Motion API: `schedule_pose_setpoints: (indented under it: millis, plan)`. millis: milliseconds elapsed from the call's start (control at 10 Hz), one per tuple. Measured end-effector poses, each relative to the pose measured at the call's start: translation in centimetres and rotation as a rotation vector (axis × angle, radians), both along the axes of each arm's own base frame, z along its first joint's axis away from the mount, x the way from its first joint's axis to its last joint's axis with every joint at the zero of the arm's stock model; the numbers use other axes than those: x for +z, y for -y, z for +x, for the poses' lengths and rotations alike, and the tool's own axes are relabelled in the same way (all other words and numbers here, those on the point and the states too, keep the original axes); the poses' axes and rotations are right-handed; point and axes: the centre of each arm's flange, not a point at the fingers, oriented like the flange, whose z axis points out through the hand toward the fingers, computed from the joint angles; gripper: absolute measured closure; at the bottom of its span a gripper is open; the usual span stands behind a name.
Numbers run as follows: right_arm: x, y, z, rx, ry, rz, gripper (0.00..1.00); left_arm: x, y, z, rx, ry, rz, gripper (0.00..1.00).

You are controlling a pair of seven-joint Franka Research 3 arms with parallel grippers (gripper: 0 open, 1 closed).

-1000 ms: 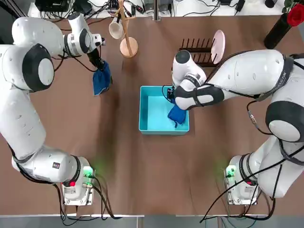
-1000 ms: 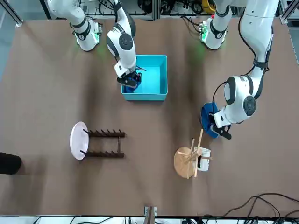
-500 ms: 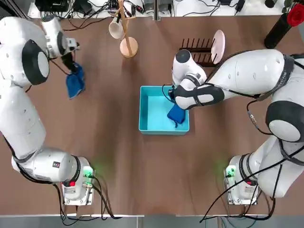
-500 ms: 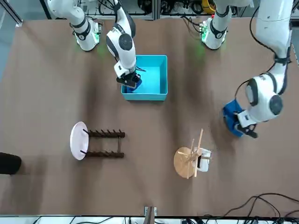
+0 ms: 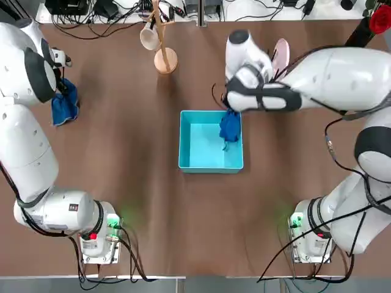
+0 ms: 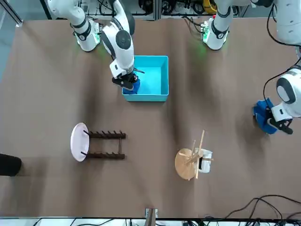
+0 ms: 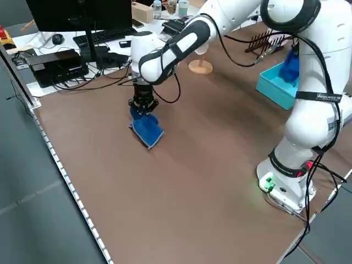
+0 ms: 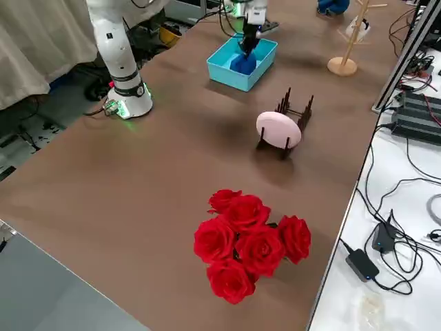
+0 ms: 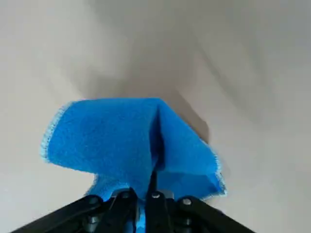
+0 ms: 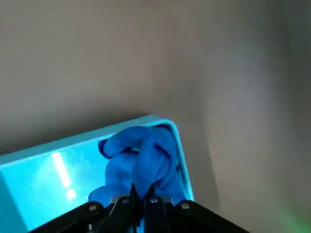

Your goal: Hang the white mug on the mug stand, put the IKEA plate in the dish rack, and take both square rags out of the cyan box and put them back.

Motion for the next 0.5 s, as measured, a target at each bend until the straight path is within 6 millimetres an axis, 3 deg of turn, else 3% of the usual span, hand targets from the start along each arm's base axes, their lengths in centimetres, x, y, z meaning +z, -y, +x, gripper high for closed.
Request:
schedule_pose_setpoints:
  millis: [100,200,400,500]
  plan:
    - [2.9,1.0,1.3,-0.004,-0.008,-0.001,0.96,-0.3,0.1,0.0,-0.004,-0.005,-0.001,0.95]
    - [5.5,2.2,2.5,0.000,-0.018,-0.003,0.96,-1.0,1.4,0.5,-0.013,-0.007,-0.016,0.95]
    - [10.1,5.4,5.0,0.012,-0.048,-0.007,0.96,-2.5,7.3,2.6,-0.020,0.012,-0.067,0.95]
    - [12.0,7.6,6.5,0.025,-0.064,-0.004,0.96,-3.2,11.6,3.9,-0.002,0.030,-0.093,0.95]
